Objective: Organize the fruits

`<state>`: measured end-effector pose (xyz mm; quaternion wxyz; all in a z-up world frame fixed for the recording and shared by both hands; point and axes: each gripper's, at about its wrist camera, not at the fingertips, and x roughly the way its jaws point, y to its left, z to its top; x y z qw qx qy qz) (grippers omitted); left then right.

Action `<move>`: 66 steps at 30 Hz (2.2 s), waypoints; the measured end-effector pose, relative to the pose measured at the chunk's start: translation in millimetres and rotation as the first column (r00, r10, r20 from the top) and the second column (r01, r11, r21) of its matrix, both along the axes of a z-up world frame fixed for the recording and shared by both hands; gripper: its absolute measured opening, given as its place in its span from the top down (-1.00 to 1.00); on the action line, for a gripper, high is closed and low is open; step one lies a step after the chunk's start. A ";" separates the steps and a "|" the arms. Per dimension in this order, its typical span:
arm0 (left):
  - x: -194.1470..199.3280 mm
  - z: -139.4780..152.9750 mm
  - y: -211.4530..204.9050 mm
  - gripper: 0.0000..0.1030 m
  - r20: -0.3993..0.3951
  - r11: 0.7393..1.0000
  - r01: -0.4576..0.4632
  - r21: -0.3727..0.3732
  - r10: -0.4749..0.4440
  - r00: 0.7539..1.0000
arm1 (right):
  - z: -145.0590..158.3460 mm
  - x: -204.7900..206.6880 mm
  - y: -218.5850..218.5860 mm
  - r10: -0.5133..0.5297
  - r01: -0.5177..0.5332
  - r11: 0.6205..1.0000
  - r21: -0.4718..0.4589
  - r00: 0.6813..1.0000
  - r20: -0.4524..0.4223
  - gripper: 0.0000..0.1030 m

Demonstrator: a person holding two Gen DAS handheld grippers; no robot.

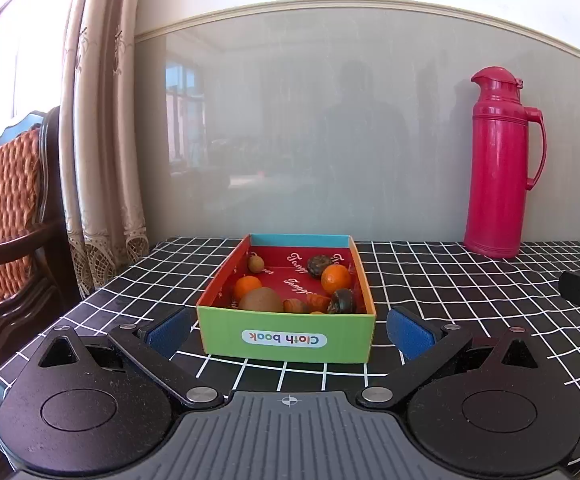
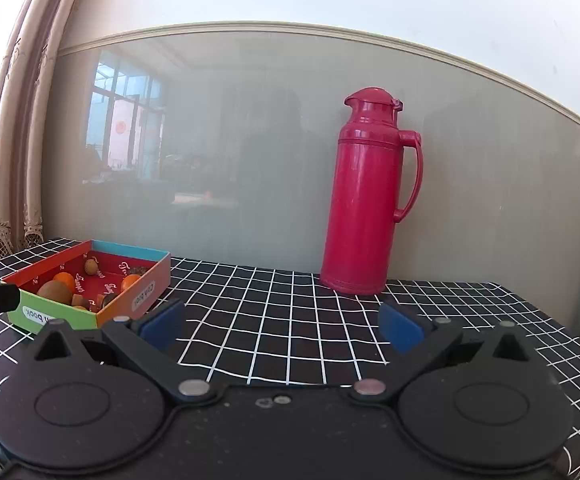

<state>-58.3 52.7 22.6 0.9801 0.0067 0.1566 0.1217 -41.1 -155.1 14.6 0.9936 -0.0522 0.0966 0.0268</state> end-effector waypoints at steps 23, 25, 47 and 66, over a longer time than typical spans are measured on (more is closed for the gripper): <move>-0.8 -0.6 -0.9 -1.00 0.006 1.000 0.005 -0.003 -0.005 1.000 | -0.6 0.1 -0.7 0.005 -0.005 1.000 0.012 1.000 -0.010 -0.99; -0.9 -0.6 -1.4 -1.00 0.006 1.000 0.004 -0.002 -0.004 1.000 | -0.6 0.2 -1.1 0.005 -0.005 1.000 0.014 1.000 -0.011 -0.99; -1.1 0.2 -2.2 -1.00 0.005 1.000 0.012 0.000 -0.012 1.000 | -0.5 0.7 -1.7 0.005 -0.005 1.000 0.016 1.000 -0.012 -0.99; -1.6 0.7 -2.2 -1.00 0.011 1.000 0.016 -0.003 -0.016 1.000 | -0.6 0.6 -1.3 0.006 -0.006 1.000 0.014 1.000 -0.013 -0.99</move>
